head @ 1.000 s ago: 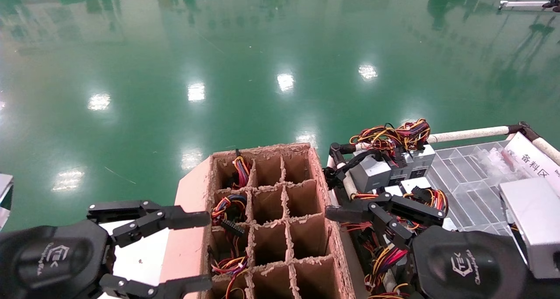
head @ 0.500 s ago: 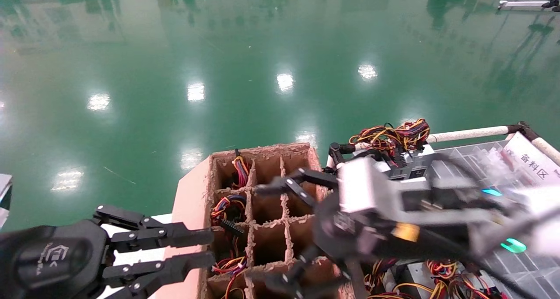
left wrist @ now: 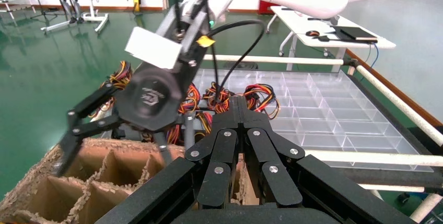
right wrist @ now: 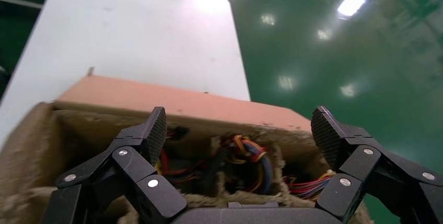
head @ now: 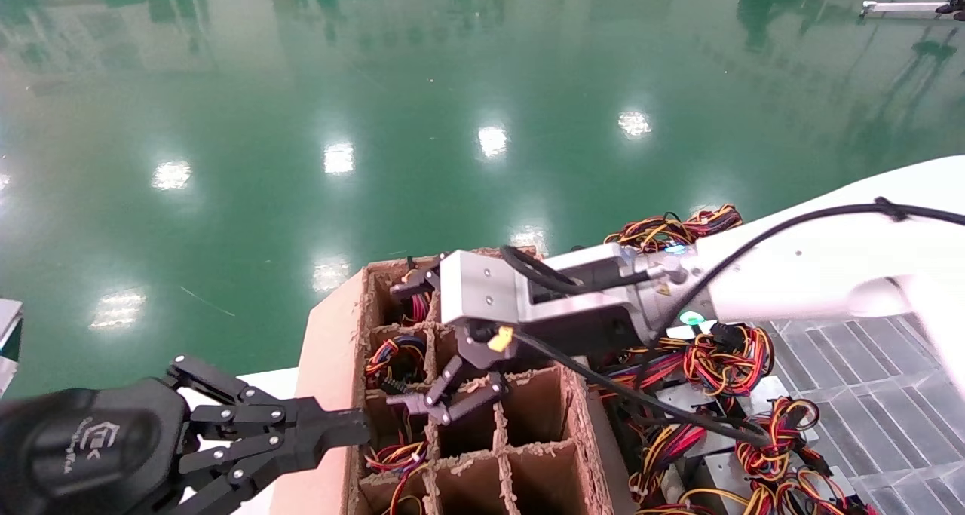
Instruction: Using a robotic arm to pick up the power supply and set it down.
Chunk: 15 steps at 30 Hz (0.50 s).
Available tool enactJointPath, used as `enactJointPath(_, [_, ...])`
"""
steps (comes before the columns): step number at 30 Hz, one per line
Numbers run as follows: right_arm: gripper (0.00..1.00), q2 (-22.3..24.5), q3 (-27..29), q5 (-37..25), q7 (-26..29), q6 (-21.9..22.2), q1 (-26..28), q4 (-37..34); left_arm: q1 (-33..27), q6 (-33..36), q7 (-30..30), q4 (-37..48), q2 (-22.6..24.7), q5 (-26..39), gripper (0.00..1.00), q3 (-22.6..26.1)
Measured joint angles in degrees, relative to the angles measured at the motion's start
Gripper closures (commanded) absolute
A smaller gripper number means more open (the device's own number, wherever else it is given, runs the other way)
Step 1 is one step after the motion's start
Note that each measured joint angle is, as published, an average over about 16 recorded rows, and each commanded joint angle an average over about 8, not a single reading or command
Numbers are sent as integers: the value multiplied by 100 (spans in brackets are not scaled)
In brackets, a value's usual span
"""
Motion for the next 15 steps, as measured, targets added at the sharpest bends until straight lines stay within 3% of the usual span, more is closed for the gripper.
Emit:
enactJointPath(3, [0, -209, -102, -192, -273, 55, 196, -402, 0, 0, 0, 0, 0, 0, 98, 0])
enactJointPath(5, [0, -347, -172, -312, -452, 87, 315, -656, 0, 0, 0, 0, 0, 0, 87, 0])
enactJointPath(11, [0, -718, -467, -688, -937, 205, 637, -1234, 0, 0, 0, 0, 0, 0, 16, 0])
enactJointPath(13, [0, -825, -599, -800, -1050, 274, 729, -1349, 0, 0, 0, 0, 0, 0, 2, 0])
enactJointPath(15, [0, -917, -741, -886, -1125, 367, 803, -1425, 0, 0, 0, 0, 0, 0, 0, 0])
